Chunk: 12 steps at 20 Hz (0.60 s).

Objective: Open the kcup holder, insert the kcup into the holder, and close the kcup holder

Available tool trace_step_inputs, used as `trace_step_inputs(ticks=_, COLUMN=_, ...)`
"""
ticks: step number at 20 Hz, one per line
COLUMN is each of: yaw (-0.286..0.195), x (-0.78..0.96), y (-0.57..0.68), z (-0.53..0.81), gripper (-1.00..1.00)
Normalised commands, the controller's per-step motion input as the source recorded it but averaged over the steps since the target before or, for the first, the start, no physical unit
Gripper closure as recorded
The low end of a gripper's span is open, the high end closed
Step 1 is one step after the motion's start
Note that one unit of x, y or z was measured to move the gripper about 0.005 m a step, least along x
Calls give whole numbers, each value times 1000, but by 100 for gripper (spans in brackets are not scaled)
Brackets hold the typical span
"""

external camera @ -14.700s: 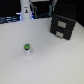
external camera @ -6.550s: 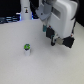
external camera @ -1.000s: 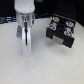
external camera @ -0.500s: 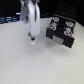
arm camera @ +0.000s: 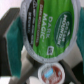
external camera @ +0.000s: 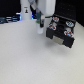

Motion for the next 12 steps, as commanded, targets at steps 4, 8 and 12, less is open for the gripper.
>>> trace_step_inputs(ticks=4, yaw=9, x=31, y=687, z=435, gripper=100)
trace_step_inputs(ticks=8, yaw=13, x=43, y=690, z=328, gripper=100)
trace_step_inputs(ticks=12, yaw=26, x=18, y=684, z=187, gripper=100)
